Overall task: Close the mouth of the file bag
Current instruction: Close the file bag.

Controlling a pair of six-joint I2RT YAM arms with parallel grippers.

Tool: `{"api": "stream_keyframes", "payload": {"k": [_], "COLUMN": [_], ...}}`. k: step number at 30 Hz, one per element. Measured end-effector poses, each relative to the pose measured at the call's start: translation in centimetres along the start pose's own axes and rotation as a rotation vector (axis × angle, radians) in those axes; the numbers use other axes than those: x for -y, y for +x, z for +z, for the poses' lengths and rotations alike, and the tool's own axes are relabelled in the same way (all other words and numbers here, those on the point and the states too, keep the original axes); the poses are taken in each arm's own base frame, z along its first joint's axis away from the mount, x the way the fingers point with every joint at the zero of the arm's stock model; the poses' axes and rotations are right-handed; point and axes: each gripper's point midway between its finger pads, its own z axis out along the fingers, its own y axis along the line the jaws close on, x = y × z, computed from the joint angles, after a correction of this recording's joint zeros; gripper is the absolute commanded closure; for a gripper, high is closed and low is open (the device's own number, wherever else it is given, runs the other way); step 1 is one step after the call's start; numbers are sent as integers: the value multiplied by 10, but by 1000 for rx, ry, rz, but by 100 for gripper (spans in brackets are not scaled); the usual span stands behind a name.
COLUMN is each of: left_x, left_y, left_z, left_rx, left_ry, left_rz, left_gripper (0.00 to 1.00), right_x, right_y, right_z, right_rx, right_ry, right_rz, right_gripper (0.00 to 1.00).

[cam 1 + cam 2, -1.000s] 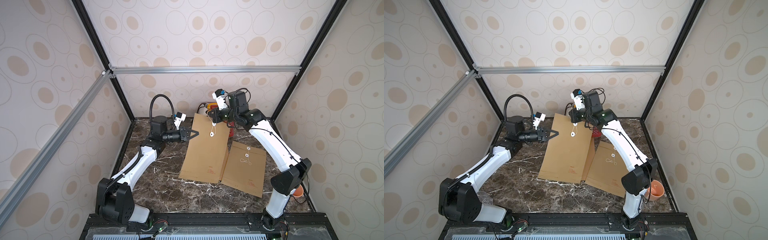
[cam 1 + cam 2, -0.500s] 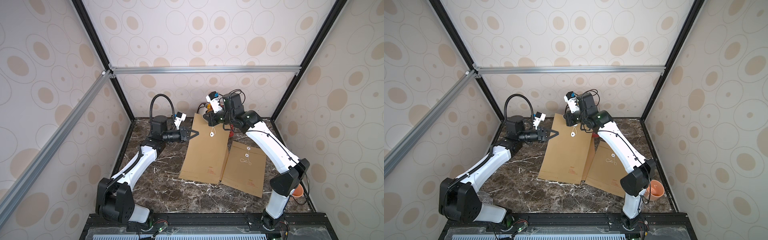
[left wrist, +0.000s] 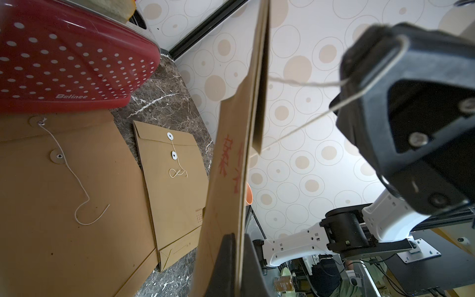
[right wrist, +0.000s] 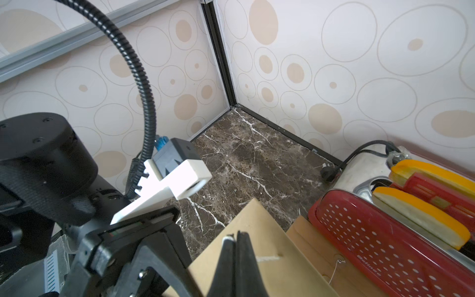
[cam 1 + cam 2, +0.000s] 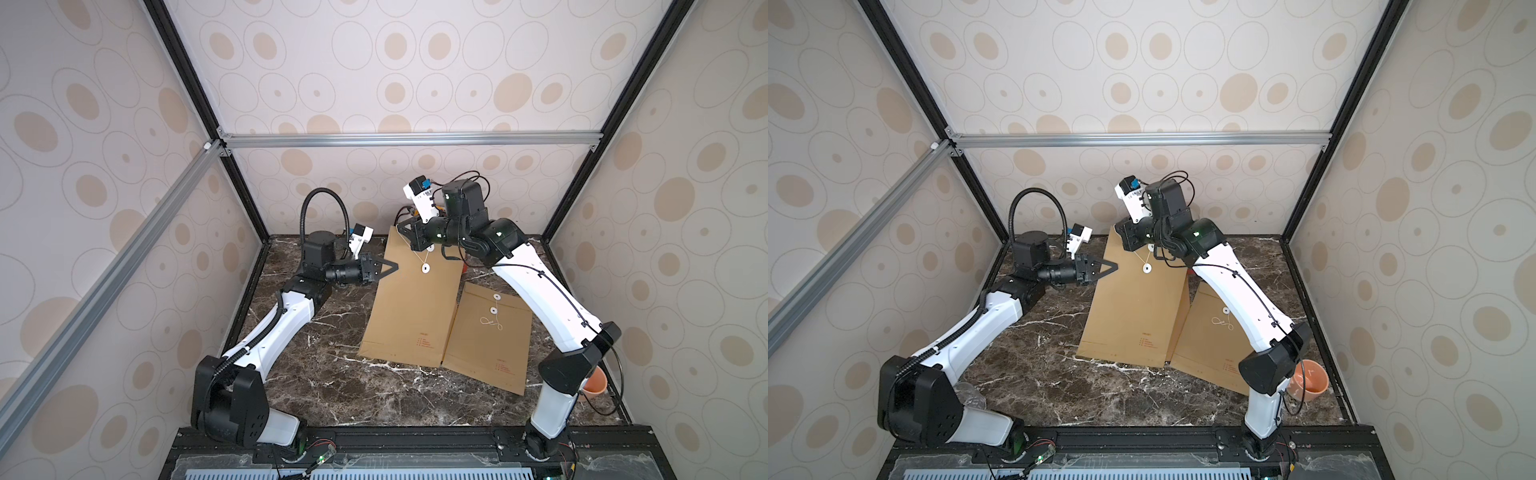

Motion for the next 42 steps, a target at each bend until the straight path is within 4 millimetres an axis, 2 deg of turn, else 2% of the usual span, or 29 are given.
{"api": "stream_keyframes", "payload": {"k": [8, 13, 22, 26, 35, 39, 42], "left_x": [1, 7, 17, 22, 38, 42, 44], "left_y": [0, -6, -15, -19, -28, -30, -30], "left_z": [0, 0, 1, 1, -2, -3, -4], "left_rx": [-1, 19, 51, 68, 111, 120, 123], "left_ry": [2, 29, 93, 116, 192, 216, 224], "left_rz": [1, 5, 0, 9, 12, 16, 13], "left_gripper": [100, 100, 100, 100, 100, 100, 100], "right_x": [-6, -4, -20, -25, -12, -7, -4], "right_y": [17, 53, 78, 96, 154, 165, 164], "right_z": [11, 13, -24, -39, -52, -60, -64], "right_rx": [-57, -126, -103, -91, -94, -70, -50], "right_ry": [-20, -19, -31, -29, 34, 62, 81], "right_rz": [-19, 0, 27, 51, 135, 161, 169], "right_gripper": [100, 100, 100, 100, 100, 100, 100]}}
